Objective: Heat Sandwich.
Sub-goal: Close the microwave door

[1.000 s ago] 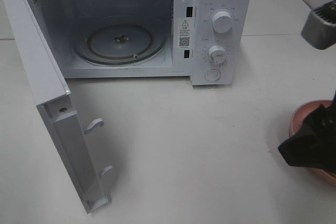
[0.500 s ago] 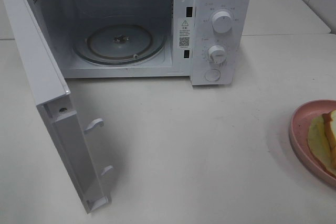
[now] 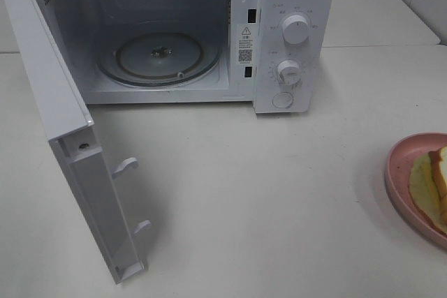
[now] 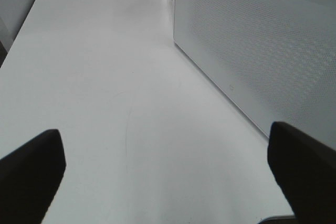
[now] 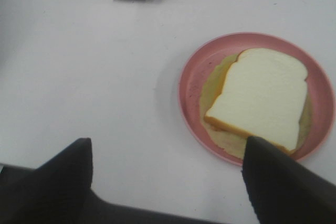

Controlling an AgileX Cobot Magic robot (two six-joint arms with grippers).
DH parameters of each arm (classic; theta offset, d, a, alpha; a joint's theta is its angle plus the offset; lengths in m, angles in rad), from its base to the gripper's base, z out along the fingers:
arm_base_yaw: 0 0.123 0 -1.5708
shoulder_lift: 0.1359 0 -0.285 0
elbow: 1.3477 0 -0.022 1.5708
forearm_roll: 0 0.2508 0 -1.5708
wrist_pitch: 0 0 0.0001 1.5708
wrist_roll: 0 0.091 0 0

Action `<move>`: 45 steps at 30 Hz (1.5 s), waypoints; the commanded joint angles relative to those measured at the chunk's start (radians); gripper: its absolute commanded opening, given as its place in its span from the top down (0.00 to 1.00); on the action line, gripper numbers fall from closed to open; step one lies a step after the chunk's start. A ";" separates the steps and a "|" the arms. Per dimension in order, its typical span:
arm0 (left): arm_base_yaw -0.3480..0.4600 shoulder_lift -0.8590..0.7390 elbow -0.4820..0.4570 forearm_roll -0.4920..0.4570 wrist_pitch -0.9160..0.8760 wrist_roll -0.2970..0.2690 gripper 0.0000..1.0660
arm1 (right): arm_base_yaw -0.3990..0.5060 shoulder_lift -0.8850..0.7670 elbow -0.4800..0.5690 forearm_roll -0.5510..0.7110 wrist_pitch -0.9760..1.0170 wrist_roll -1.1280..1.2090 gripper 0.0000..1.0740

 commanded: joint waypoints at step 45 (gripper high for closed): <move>0.004 -0.018 0.004 0.001 -0.008 0.001 0.05 | -0.156 -0.162 0.010 0.006 -0.003 -0.021 0.29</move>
